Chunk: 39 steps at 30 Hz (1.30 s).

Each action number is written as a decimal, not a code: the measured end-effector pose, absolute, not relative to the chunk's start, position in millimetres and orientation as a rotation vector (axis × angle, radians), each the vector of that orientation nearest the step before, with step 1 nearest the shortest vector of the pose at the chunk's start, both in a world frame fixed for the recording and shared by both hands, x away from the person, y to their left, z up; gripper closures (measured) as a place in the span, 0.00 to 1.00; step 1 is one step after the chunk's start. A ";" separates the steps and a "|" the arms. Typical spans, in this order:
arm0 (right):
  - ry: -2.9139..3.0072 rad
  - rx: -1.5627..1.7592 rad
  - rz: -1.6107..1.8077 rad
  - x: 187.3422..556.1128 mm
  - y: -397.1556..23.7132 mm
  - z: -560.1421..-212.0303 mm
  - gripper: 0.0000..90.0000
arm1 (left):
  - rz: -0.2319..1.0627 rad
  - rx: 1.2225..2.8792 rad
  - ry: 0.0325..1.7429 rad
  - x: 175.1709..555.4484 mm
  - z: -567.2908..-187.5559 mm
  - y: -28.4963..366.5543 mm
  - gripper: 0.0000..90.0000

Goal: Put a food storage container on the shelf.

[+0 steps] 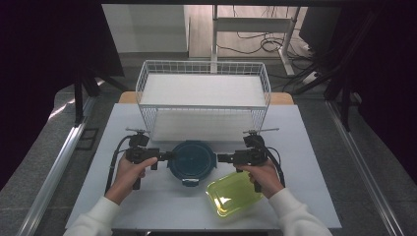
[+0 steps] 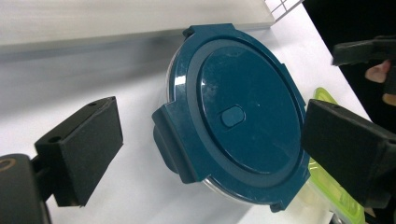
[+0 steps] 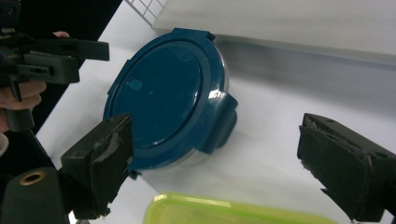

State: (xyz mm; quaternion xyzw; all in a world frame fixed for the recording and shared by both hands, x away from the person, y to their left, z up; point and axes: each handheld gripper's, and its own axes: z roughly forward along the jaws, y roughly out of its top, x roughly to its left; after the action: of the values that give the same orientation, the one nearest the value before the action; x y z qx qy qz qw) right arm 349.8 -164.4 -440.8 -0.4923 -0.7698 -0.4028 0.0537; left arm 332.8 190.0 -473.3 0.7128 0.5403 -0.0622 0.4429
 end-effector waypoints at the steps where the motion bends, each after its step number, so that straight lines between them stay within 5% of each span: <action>1: -2.335 -1.488 -1.215 352.5 -162.1 -442.8 0.12 | -0.161 1.766 1.342 333.7 -474.1 189.0 0.06; 39: -2.178 -1.474 -0.989 383.7 -117.5 -492.3 0.18 | -0.386 1.740 1.387 349.1 -512.6 176.3 0.11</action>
State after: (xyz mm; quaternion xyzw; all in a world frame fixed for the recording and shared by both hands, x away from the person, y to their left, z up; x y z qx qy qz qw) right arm 383.7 -117.5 -492.3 -0.5173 -0.7646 -0.3471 0.1652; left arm 349.1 176.3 -512.6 0.6965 0.5553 -0.1544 0.4274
